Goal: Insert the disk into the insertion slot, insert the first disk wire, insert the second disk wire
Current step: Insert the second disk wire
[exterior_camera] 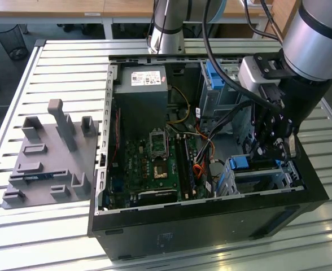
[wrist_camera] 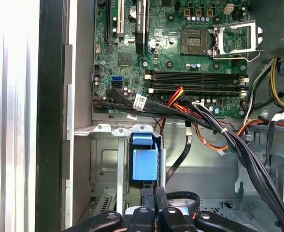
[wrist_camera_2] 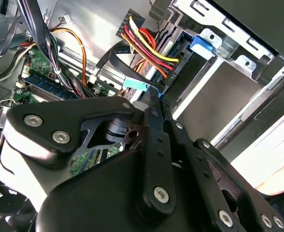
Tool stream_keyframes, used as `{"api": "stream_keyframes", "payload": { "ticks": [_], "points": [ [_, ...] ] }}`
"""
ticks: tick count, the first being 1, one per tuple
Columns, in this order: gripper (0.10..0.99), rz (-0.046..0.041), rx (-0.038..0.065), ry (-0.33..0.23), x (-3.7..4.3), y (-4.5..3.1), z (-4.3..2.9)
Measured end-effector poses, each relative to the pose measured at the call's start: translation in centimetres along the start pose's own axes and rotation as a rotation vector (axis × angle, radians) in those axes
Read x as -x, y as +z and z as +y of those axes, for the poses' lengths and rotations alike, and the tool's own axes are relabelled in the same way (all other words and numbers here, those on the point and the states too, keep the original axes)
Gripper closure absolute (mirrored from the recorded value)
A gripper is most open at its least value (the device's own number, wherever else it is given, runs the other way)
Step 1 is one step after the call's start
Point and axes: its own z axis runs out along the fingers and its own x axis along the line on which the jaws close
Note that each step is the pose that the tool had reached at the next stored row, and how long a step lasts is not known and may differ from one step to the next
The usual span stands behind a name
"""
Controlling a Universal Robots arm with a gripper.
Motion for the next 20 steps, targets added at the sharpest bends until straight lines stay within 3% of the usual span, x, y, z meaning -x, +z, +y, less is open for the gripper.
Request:
{"api": "stream_keyframes", "payload": {
  "ticks": [20],
  "points": [
    [0.949,0.0001,0.0,0.0,-0.19,0.16,-0.1]
  ]
}}
